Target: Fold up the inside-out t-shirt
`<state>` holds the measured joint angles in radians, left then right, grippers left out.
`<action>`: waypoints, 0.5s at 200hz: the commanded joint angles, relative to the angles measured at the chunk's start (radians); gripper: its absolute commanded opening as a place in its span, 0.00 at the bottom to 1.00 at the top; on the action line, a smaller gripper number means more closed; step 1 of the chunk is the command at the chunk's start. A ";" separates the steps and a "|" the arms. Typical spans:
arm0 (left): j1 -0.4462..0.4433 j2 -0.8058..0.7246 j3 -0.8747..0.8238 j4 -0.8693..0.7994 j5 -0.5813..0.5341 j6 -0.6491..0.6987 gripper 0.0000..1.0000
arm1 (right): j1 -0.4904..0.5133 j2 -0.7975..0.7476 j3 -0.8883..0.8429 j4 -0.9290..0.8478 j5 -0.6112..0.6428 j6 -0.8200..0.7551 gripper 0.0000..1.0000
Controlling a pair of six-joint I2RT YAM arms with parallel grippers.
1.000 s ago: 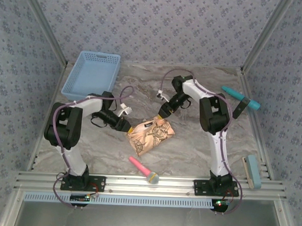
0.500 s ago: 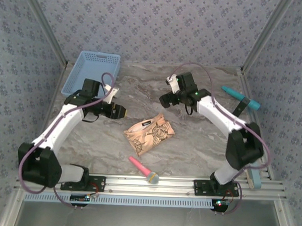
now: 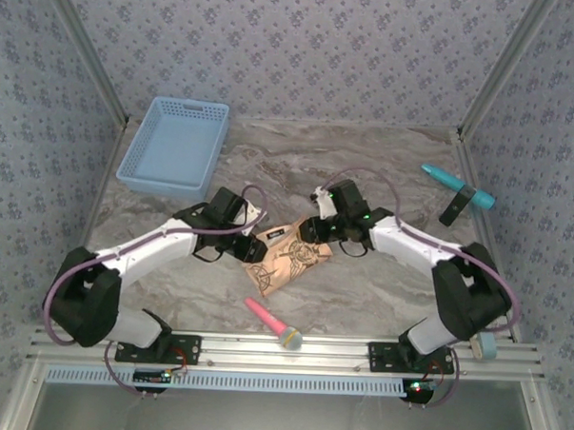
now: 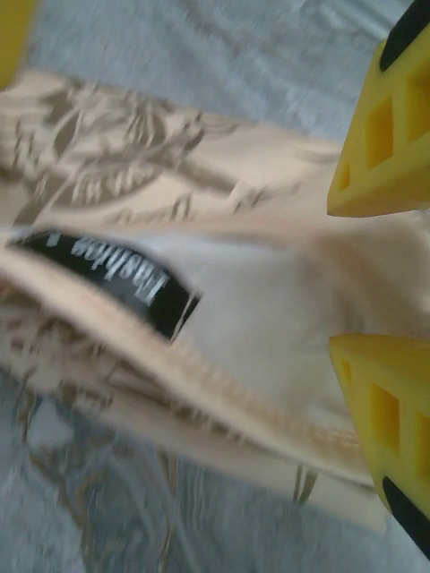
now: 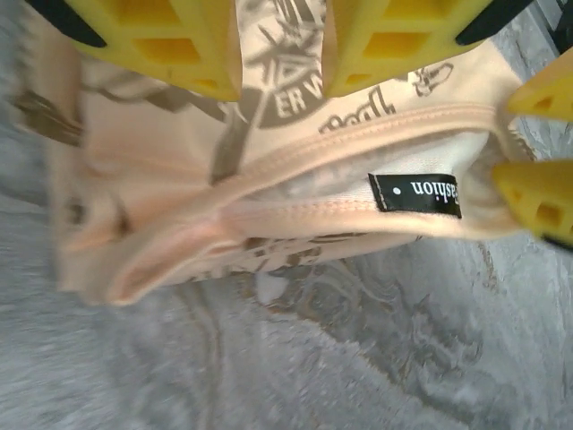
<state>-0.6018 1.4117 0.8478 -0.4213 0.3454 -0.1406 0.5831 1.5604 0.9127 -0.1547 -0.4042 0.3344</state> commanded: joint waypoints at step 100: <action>0.094 0.182 -0.028 0.143 -0.093 0.012 0.45 | 0.090 0.209 -0.122 0.469 0.210 0.002 0.39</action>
<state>-0.5343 1.5982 0.8135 -0.2836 0.2977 -0.1425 0.6506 1.7878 0.8051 0.3237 -0.2462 0.3660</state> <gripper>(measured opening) 0.440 0.372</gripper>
